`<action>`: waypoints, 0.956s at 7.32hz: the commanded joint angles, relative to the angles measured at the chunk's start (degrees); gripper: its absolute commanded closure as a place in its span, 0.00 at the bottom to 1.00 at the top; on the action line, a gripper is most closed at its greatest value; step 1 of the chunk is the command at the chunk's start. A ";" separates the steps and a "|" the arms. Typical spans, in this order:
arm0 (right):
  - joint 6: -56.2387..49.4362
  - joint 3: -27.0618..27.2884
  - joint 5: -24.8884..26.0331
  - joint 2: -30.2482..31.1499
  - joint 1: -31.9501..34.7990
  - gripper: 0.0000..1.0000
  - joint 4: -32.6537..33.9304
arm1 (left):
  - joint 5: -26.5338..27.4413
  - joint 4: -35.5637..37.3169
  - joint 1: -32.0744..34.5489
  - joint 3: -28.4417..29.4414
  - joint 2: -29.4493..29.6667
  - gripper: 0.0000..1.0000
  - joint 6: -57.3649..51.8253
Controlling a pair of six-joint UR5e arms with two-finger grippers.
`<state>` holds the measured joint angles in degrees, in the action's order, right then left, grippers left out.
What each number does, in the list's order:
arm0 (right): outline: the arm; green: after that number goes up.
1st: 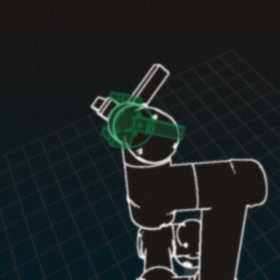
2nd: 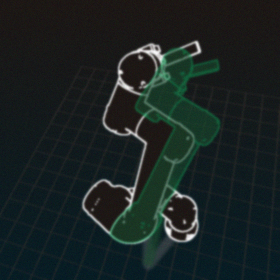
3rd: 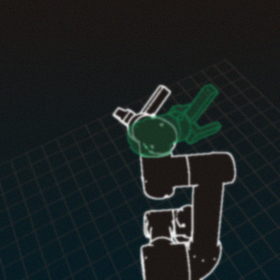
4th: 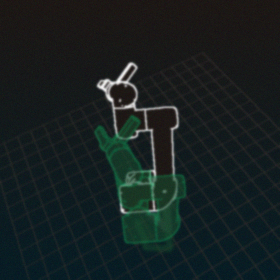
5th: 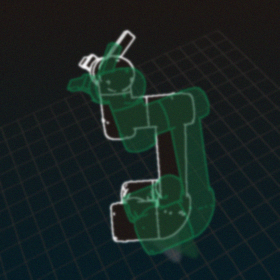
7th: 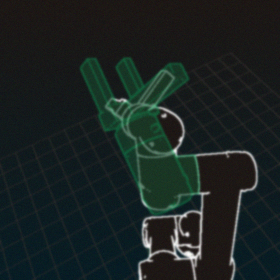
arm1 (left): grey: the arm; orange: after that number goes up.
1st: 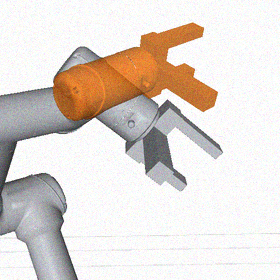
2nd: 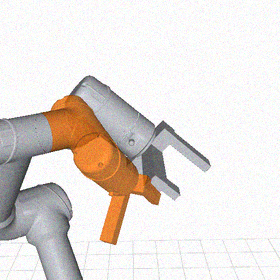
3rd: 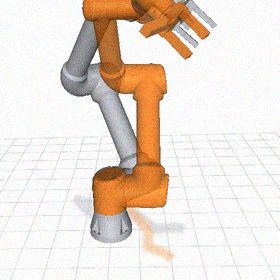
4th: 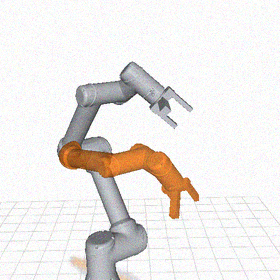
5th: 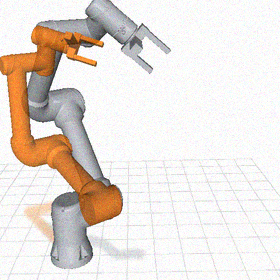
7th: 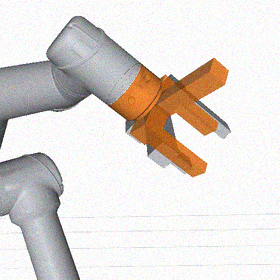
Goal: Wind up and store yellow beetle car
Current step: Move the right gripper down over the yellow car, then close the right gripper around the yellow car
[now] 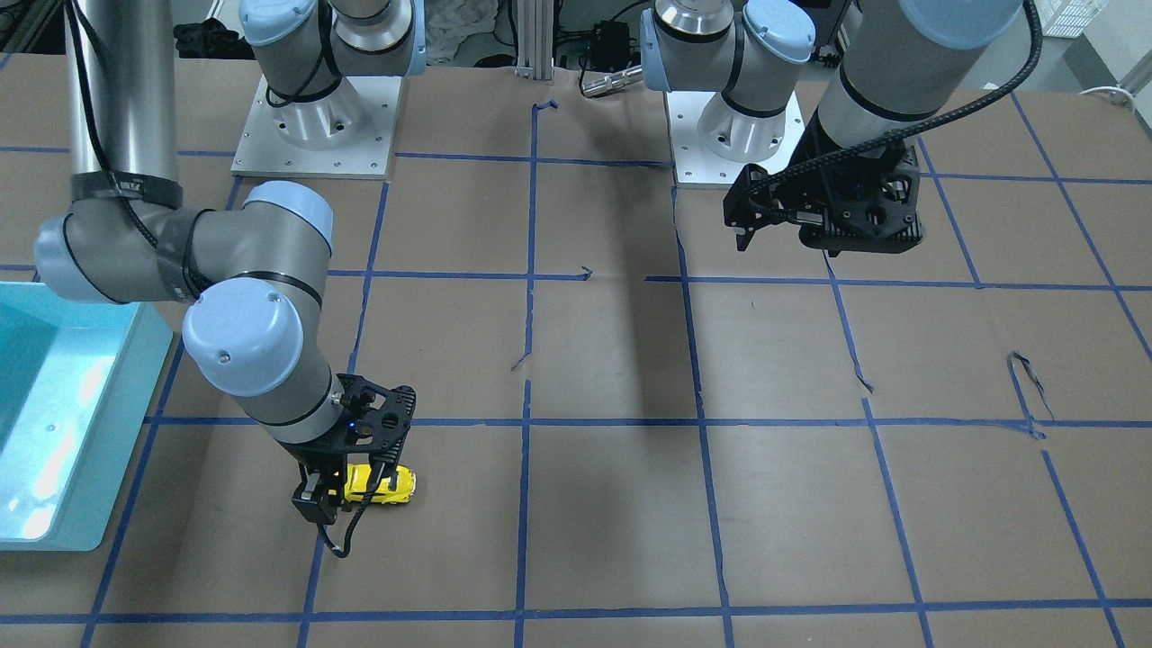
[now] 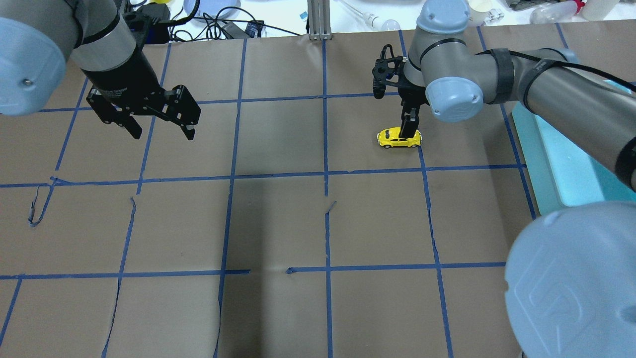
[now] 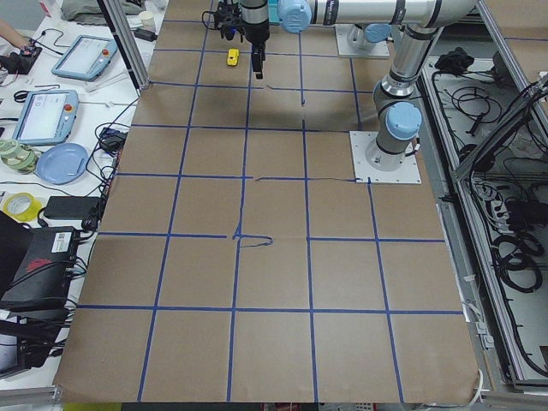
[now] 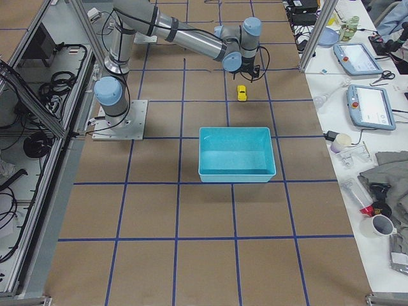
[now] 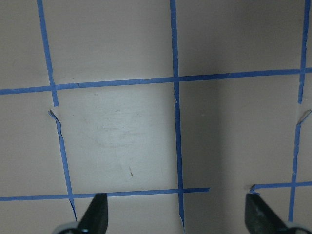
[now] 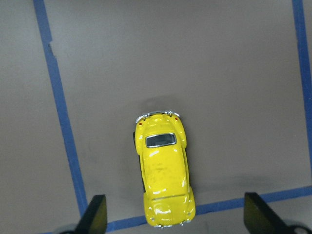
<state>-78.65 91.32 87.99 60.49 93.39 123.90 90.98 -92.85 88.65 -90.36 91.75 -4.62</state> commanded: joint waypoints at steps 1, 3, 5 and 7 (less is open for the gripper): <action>-2.81 -0.09 -0.01 -4.85 1.08 0.00 5.21 | -0.02 0.03 0.30 -0.34 0.35 0.00 0.05; -8.34 0.08 0.16 -5.03 1.44 0.00 4.25 | 0.42 -0.23 0.30 -0.52 0.01 0.00 0.05; -9.50 -0.01 0.78 -4.16 1.36 0.00 0.23 | 0.42 -0.32 0.30 -0.69 0.00 0.00 0.05; -9.06 0.17 0.87 -3.98 1.44 0.29 -0.23 | 0.60 -0.32 0.30 -1.57 -0.52 0.00 0.05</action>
<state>-87.92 91.41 88.79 56.35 94.77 124.27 91.49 -93.15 88.94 -91.39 91.62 -4.57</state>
